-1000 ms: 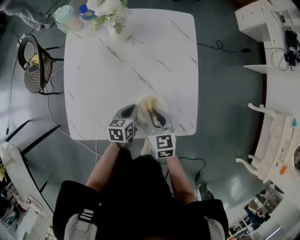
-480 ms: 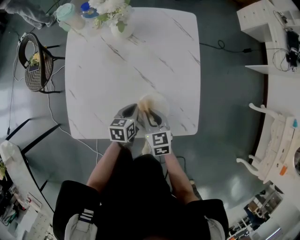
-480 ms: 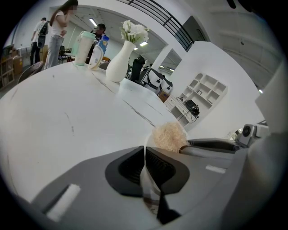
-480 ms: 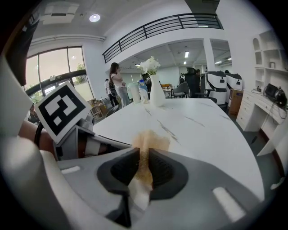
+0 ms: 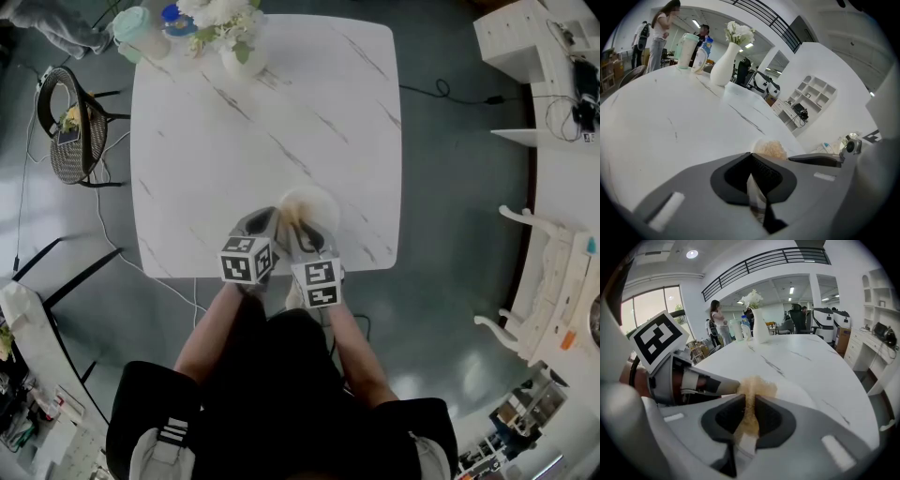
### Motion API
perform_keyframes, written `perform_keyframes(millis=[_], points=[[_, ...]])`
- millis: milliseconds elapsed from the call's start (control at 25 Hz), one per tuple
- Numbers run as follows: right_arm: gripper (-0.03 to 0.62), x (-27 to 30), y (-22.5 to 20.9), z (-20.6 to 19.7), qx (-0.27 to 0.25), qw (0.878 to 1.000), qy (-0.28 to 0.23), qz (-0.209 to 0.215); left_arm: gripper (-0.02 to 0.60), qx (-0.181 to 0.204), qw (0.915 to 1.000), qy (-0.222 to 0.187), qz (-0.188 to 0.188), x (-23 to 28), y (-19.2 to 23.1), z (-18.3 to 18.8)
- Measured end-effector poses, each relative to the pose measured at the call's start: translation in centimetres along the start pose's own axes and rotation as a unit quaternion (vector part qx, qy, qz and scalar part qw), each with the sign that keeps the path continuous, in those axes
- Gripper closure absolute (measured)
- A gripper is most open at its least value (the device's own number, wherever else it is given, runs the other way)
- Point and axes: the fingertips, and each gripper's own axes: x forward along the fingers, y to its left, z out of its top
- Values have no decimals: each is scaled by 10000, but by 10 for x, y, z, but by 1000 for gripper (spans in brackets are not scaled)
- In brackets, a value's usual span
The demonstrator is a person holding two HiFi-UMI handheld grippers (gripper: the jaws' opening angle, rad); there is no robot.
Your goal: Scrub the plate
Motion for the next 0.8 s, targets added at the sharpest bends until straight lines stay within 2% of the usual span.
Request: perform_keyframes(millis=[200, 800], points=[[526, 0, -4, -2, 9, 10000, 7, -52, 575, 12, 10000, 18, 19, 1, 1, -1], [526, -21, -48, -12, 243, 9979, -4, -594, 575, 18, 10000, 29, 41, 1, 1, 0]])
